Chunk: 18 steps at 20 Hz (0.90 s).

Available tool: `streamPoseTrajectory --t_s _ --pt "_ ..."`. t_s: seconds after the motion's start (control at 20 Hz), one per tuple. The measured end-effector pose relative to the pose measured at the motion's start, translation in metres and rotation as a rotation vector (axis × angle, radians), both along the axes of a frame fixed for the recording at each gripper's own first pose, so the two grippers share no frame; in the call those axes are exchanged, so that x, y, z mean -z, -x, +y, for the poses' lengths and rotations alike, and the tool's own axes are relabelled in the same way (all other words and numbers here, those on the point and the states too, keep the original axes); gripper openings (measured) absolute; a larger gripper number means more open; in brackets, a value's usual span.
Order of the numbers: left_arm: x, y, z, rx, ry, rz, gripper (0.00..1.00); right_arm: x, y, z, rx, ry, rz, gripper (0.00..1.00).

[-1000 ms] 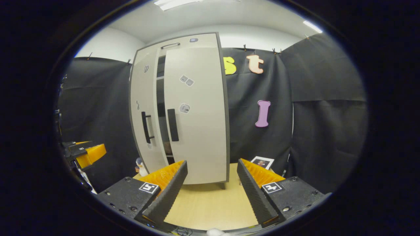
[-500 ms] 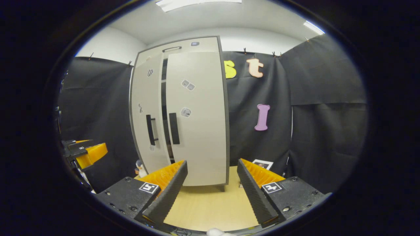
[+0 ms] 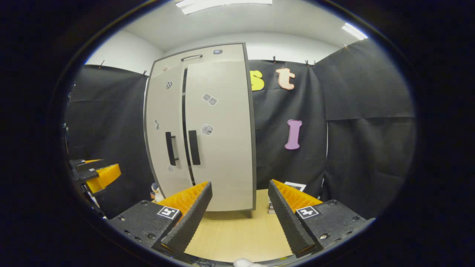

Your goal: Grab one shoe with the right hand and put it into the shoe cabinet, grab the other shoe with the left hand and put it into the shoe cabinet; then close the right door with the right hand and the left door with the left hand.

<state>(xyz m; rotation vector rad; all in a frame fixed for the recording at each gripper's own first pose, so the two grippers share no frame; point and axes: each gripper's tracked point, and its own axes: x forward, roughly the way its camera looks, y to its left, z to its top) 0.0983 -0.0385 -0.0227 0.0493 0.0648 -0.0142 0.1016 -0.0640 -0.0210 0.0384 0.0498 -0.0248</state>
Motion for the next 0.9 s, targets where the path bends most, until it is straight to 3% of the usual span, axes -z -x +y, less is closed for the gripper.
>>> streamPoseTrajectory --t_s 0.9 --pt "0.0008 0.0047 -0.0035 0.013 -0.012 -0.001 0.96 0.0022 0.0056 0.0028 -0.008 0.008 0.008 0.99"
